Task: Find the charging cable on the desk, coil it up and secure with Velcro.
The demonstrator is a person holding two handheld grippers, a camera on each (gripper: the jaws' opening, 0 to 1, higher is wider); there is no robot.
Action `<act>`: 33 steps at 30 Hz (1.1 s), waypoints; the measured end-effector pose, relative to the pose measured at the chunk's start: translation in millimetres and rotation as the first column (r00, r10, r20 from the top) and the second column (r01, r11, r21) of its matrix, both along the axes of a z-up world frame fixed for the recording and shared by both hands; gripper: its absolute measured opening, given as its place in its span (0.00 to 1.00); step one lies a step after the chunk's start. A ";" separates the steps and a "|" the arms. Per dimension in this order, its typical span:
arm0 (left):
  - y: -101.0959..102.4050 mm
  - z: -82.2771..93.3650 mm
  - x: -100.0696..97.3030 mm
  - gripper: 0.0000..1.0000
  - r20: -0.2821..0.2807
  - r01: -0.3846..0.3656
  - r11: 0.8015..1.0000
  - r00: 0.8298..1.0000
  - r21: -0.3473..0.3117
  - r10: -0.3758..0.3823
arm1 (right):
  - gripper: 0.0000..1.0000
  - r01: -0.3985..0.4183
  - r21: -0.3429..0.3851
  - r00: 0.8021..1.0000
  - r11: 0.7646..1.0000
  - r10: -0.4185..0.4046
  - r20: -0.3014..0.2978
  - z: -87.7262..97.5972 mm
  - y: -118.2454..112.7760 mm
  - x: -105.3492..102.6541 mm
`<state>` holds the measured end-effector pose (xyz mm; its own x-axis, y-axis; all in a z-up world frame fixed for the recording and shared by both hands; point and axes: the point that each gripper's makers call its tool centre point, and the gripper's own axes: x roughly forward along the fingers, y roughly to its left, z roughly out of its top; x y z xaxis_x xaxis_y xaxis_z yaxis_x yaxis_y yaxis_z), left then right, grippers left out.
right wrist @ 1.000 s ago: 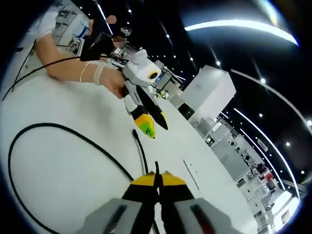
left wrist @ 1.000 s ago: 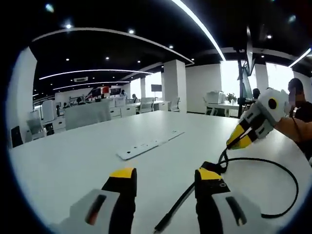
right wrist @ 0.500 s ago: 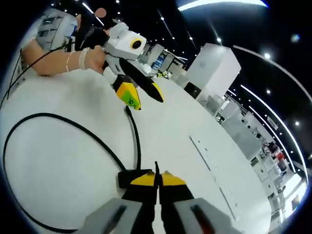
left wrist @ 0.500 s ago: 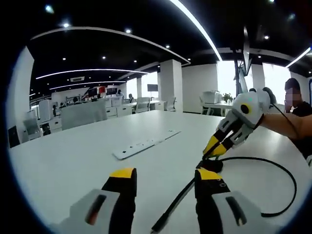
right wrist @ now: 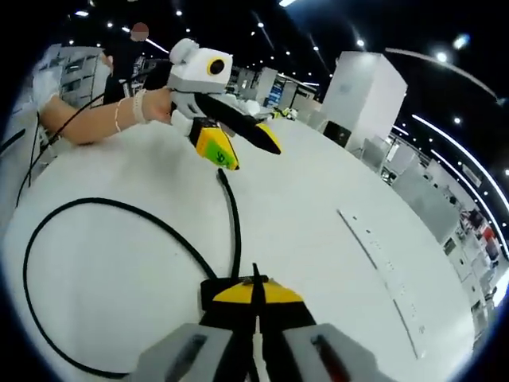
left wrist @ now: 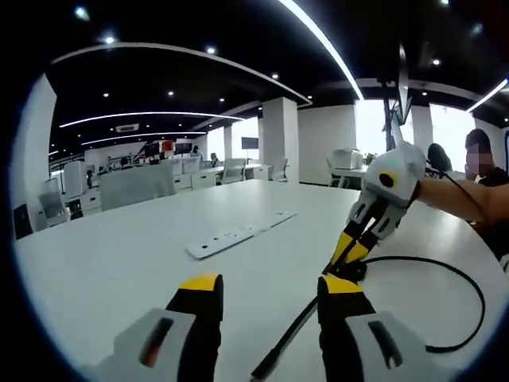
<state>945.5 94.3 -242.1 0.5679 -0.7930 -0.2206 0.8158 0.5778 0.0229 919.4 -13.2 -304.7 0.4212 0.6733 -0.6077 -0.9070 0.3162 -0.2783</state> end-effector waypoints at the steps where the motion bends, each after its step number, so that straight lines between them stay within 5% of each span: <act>1: 0.1 0.0 0.1 0.48 0.000 0.000 1.000 1.000 0.000 0.000 | 0.03 -0.001 0.005 1.000 1.000 0.001 -0.007 -0.1 -0.3 0.3; 8: 0.3 0.4 -0.8 0.48 -0.001 -0.001 1.000 1.000 0.000 0.001 | 0.03 -0.017 0.003 1.000 1.000 0.017 -0.027 -0.7 0.1 -1.8; 13: -1.1 1.1 -2.3 0.48 -0.003 0.004 1.000 1.000 -0.001 -0.004 | 0.05 -0.032 -0.023 0.998 0.999 0.033 0.044 0.3 0.2 -2.5; 21: -0.4 2.7 -2.6 0.48 0.004 0.004 1.000 1.000 -0.004 -0.004 | 0.08 0.039 0.042 0.996 0.998 -0.042 0.073 6.6 -7.8 5.3; 26: -0.7 0.6 -2.9 0.48 0.000 0.006 1.000 1.000 0.000 -0.006 | 0.05 0.102 0.110 0.987 0.989 -0.114 0.113 26.0 -16.7 15.1; 29: -0.8 -0.3 -2.9 0.48 -0.001 0.005 1.000 1.000 0.003 -0.005 | 0.03 0.016 0.147 0.995 0.989 -0.031 0.095 30.4 -6.2 3.3; 33: 0.3 -0.2 -3.0 0.48 0.001 0.003 1.000 1.000 0.005 -0.003 | 0.03 -0.018 0.050 0.997 0.999 0.014 0.076 11.9 -4.2 3.1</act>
